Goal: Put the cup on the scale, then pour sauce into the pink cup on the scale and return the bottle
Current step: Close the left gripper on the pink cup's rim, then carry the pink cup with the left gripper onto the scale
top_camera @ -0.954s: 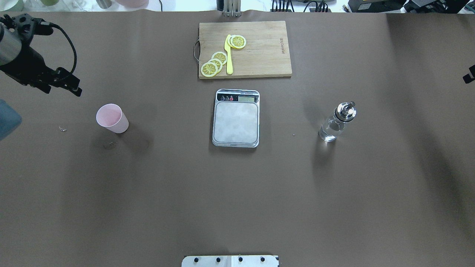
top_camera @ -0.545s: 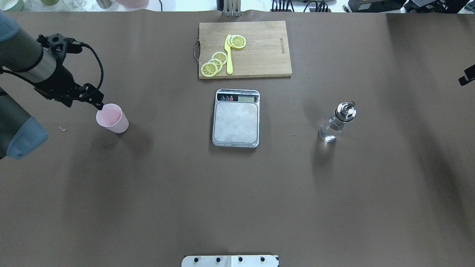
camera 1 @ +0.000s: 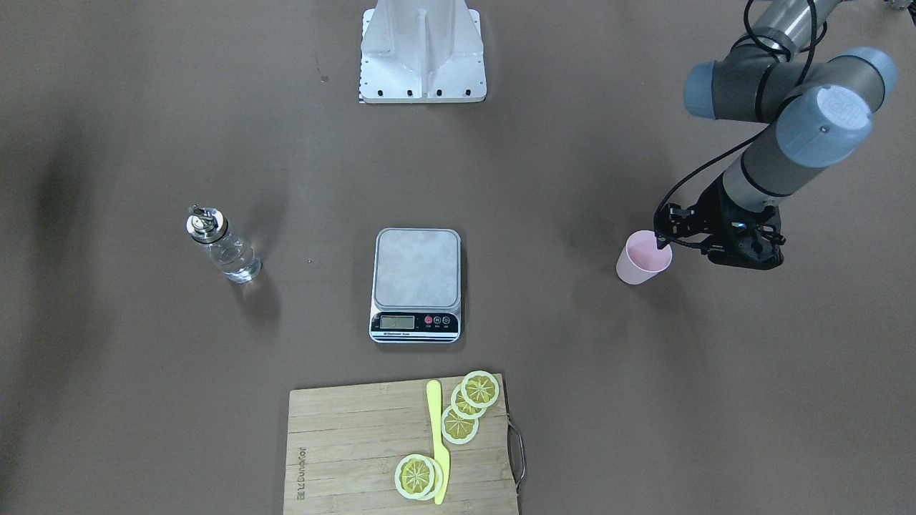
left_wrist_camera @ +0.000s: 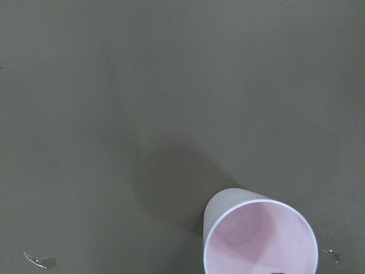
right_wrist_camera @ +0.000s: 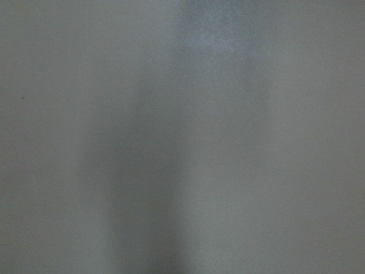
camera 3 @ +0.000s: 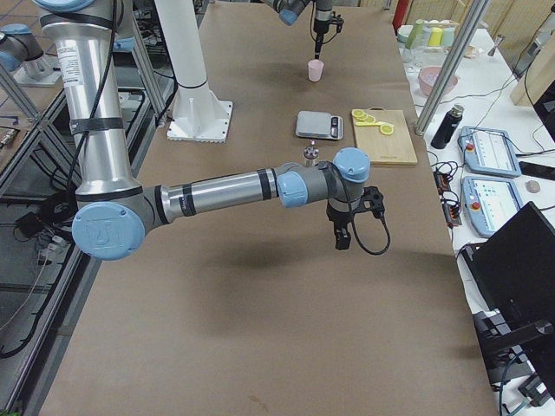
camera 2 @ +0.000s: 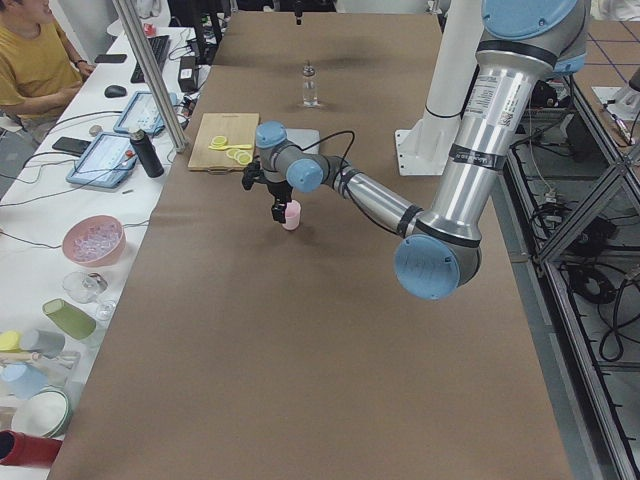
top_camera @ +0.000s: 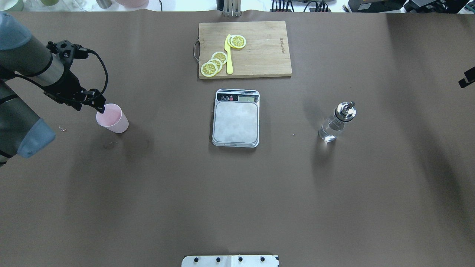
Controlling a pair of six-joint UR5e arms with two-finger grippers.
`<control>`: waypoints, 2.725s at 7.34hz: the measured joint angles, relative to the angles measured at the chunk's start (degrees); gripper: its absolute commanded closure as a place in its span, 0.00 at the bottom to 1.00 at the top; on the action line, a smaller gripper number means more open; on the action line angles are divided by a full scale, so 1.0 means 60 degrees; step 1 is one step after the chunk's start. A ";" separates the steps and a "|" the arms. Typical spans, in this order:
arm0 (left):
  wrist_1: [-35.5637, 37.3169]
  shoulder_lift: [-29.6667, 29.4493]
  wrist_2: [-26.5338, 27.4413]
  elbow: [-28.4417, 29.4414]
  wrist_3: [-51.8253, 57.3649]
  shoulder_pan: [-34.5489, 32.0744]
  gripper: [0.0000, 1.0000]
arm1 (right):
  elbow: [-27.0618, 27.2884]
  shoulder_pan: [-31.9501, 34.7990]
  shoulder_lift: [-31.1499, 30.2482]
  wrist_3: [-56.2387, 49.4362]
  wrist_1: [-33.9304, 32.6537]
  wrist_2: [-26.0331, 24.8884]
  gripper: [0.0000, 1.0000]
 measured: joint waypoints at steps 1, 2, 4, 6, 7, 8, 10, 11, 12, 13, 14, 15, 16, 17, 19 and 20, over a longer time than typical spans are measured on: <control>-0.0025 -0.0097 -0.0006 0.0094 -0.0218 0.0016 0.31 | -0.0004 -0.0002 -0.0008 0.0004 -0.0004 0.0003 0.00; -0.0065 -0.0199 -0.0009 0.0197 -0.0525 0.0051 0.31 | -0.0007 -0.0003 -0.0012 0.0005 -0.0006 0.0002 0.00; -0.0092 -0.0306 -0.0010 0.0316 -0.0768 0.0121 0.35 | -0.0007 -0.0003 -0.0024 0.0006 0.0001 -0.0007 0.00; -0.0148 -0.0333 -0.0010 0.0467 -0.0754 0.0161 0.37 | -0.0007 -0.0003 -0.0029 0.0006 0.0004 -0.0009 0.00; -0.0341 -0.0324 -0.0010 0.0598 -0.0736 0.0179 0.37 | -0.0017 -0.0009 -0.0030 0.0006 -0.0003 -0.0009 0.00; -0.0566 -0.0304 -0.0010 0.0712 -0.0729 0.0191 0.40 | -0.0021 -0.0013 -0.0030 0.0006 -0.0006 -0.0010 0.00; -0.0756 -0.0263 -0.0014 0.0866 -0.0715 0.0309 0.50 | -0.0017 -0.0017 -0.0030 0.0006 -0.0008 -0.0013 0.00; -0.0779 -0.0258 -0.0020 0.0890 -0.0712 0.0366 0.73 | -0.0026 -0.0017 -0.0030 0.0006 -0.0005 -0.0016 0.00; -0.0796 -0.0249 -0.0023 0.0881 -0.0710 0.0403 0.97 | -0.0032 -0.0023 -0.0030 0.0006 -0.0002 -0.0014 0.00; -0.0806 -0.0245 -0.0024 0.0849 -0.0709 0.0418 1.00 | -0.0035 -0.0028 -0.0030 0.0006 -0.0002 -0.0013 0.00; -0.0806 -0.0248 -0.0025 0.0801 -0.0705 0.0422 1.00 | -0.0036 -0.0029 -0.0030 0.0006 0.0000 -0.0019 0.00; -0.0792 -0.0266 -0.0035 0.0768 -0.0703 0.0426 1.00 | -0.0037 -0.0032 -0.0030 0.0006 -0.0001 -0.0022 0.00; -0.0770 -0.0302 -0.0115 0.0747 -0.0709 0.0426 1.00 | -0.0037 -0.0032 -0.0030 0.0006 0.0000 -0.0023 0.00; -0.0705 -0.0427 -0.0248 0.0714 -0.0761 0.0426 1.00 | -0.0037 -0.0032 -0.0030 0.0006 -0.0004 -0.0024 0.00; -0.0197 -0.1190 -0.0356 0.0646 -0.1695 0.0452 1.00 | -0.0046 -0.0033 -0.0045 -0.0007 -0.0007 -0.0015 0.00; 0.0164 -0.1692 -0.0361 0.0636 -0.2356 0.0498 1.00 | -0.0053 -0.0033 -0.0057 -0.0016 -0.0008 -0.0008 0.00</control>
